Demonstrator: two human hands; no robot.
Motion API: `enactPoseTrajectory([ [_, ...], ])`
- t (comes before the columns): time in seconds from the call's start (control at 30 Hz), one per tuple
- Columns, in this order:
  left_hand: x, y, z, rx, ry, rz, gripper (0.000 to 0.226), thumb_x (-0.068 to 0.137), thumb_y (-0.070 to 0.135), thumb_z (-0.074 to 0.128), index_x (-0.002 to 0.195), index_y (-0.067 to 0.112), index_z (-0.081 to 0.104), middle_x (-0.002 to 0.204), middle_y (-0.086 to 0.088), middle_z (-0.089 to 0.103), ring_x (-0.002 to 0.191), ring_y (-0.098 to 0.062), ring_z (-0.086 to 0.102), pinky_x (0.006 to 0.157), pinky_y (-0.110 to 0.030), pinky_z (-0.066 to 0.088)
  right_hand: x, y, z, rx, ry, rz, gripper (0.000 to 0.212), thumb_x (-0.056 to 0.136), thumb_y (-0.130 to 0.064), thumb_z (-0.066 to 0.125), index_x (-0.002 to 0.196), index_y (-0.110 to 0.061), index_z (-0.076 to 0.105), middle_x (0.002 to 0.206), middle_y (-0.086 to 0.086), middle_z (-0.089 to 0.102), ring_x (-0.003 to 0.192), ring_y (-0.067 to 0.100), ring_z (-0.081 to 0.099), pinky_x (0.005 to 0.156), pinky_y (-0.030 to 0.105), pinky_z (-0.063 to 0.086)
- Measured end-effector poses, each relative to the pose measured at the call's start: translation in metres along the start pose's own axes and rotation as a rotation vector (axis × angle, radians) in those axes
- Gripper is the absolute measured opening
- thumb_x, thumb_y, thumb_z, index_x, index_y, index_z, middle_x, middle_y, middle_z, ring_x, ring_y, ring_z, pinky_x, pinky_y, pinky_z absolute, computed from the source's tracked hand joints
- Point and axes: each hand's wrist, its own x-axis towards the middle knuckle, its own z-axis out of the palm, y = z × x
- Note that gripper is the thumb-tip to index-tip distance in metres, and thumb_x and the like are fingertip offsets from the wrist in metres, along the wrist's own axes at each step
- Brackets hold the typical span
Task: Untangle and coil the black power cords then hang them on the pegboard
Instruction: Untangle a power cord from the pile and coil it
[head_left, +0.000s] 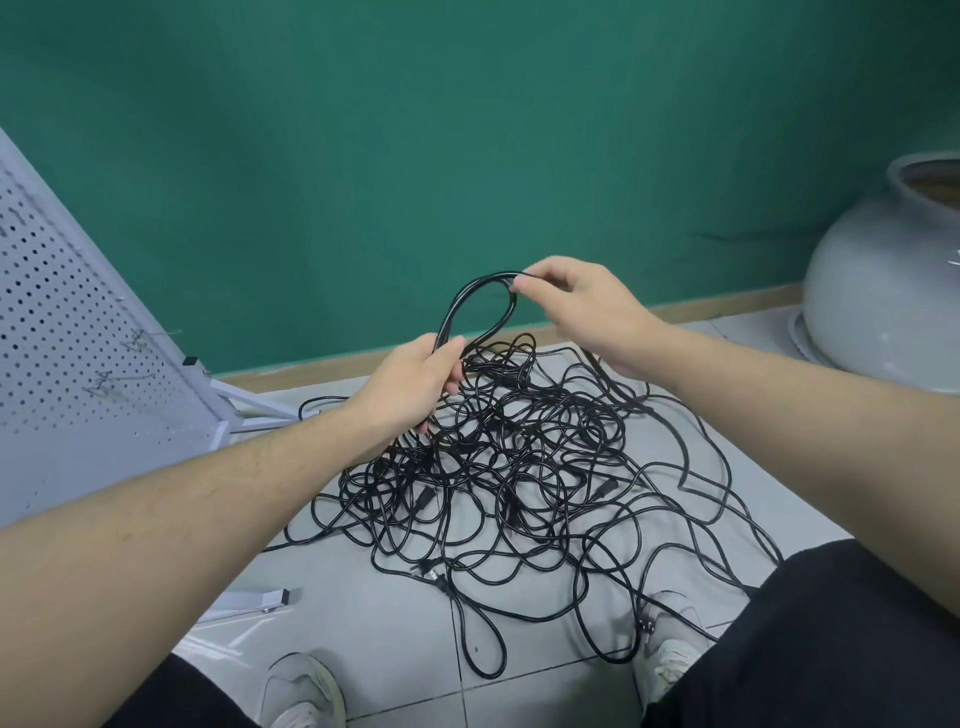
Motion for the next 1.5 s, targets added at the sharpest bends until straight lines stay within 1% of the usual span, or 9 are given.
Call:
enactPoseTrajectory([
  [0.17, -0.006, 0.004, 0.005, 0.014, -0.005, 0.045, 0.046, 0.105, 0.049, 0.046, 0.076, 0.014, 0.057, 0.047, 0.014, 0.049, 0.035, -0.008, 0.039, 0.039, -0.02, 0.035, -0.004, 0.003, 0.011, 0.322, 0.016, 0.139, 0.012, 0.1, -0.029, 0.063, 0.105, -0.019, 0.066, 0.099, 0.003, 0.07, 0.079, 0.014, 0.068, 0.076, 0.04, 0.061],
  [0.33, -0.009, -0.001, 0.007, -0.03, -0.062, 0.045, 0.043, 0.095, 0.053, 0.063, 0.071, 0.021, 0.046, 0.051, 0.004, 0.049, 0.039, -0.012, 0.037, 0.041, -0.024, 0.03, -0.009, -0.006, 0.026, 0.487, -0.141, 0.353, 0.027, 0.107, -0.034, 0.047, 0.097, -0.013, 0.059, 0.083, 0.009, 0.073, 0.082, 0.025, 0.069, 0.081, 0.039, 0.061],
  [0.43, -0.011, 0.0, 0.007, -0.058, -0.106, 0.061, 0.04, 0.097, 0.052, 0.061, 0.072, 0.023, 0.046, 0.086, -0.017, 0.072, 0.04, -0.01, 0.04, 0.042, -0.022, 0.035, -0.009, -0.015, 0.028, 0.76, -0.163, 0.397, 0.027, 0.107, -0.031, 0.046, 0.086, -0.014, 0.049, 0.062, 0.003, 0.054, 0.067, 0.024, 0.06, 0.077, 0.035, 0.057],
  [0.53, -0.014, 0.009, 0.012, -0.079, -0.138, 0.076, 0.039, 0.104, 0.048, 0.048, 0.081, 0.02, 0.061, 0.053, 0.012, 0.057, 0.041, -0.008, 0.04, 0.046, -0.02, 0.04, -0.01, -0.026, 0.03, 0.923, -0.155, 0.382, 0.032, 0.107, -0.03, 0.045, 0.078, -0.017, 0.042, 0.058, -0.002, 0.03, 0.051, 0.016, 0.038, 0.064, 0.03, 0.048],
  [0.77, -0.015, 0.025, 0.023, -0.371, -0.261, 0.013, 0.046, 0.106, 0.047, 0.045, 0.081, 0.02, 0.072, 0.085, 0.001, 0.077, 0.086, -0.014, 0.071, 0.098, -0.032, 0.046, -0.01, -0.037, 0.028, 1.087, -0.102, 0.389, 0.034, 0.104, -0.029, 0.045, 0.073, -0.02, 0.039, 0.059, -0.006, 0.016, 0.047, 0.011, 0.018, 0.047, 0.022, 0.024],
  [0.9, -0.017, 0.022, 0.029, -0.573, -0.257, -0.091, 0.041, 0.105, 0.047, 0.048, 0.082, 0.018, 0.066, 0.062, 0.005, 0.046, 0.051, -0.012, 0.055, 0.102, -0.056, 0.049, -0.009, -0.031, 0.032, 0.96, -0.138, 0.397, 0.038, 0.107, -0.041, 0.038, 0.078, -0.018, 0.046, 0.059, -0.002, 0.039, 0.052, 0.015, 0.039, 0.055, 0.026, 0.037],
  [1.17, -0.005, 0.029, 0.01, -0.68, 0.038, -0.042, 0.039, 0.106, 0.047, 0.047, 0.085, 0.019, 0.064, 0.062, 0.007, 0.04, 0.046, -0.011, 0.044, 0.06, -0.032, 0.042, -0.027, 0.009, 0.035, 0.276, -0.779, 0.371, 0.032, 0.097, -0.03, 0.027, 0.098, -0.017, 0.056, 0.087, 0.005, 0.07, 0.093, 0.028, 0.063, 0.09, 0.041, 0.044],
  [1.3, 0.005, 0.024, -0.005, -0.488, 0.232, -0.022, 0.043, 0.103, 0.054, 0.047, 0.077, 0.028, 0.07, 0.071, 0.008, 0.047, 0.049, -0.013, 0.039, 0.057, -0.031, 0.035, -0.033, 0.01, 0.028, -0.09, -0.938, 0.327, 0.024, 0.105, -0.026, 0.044, 0.091, -0.012, 0.057, 0.064, 0.0, 0.05, 0.061, 0.018, 0.053, 0.07, 0.031, 0.051],
  [1.5, 0.013, 0.004, -0.021, -0.275, 0.332, -0.142, 0.039, 0.106, 0.049, 0.045, 0.088, 0.027, 0.072, 0.09, 0.005, 0.059, 0.052, -0.013, 0.041, 0.05, -0.024, 0.036, -0.022, 0.017, 0.009, -0.284, -0.777, 0.273, 0.041, 0.095, -0.042, 0.066, 0.067, -0.016, 0.051, 0.056, 0.0, 0.049, 0.054, 0.02, 0.052, 0.061, 0.026, 0.048],
])
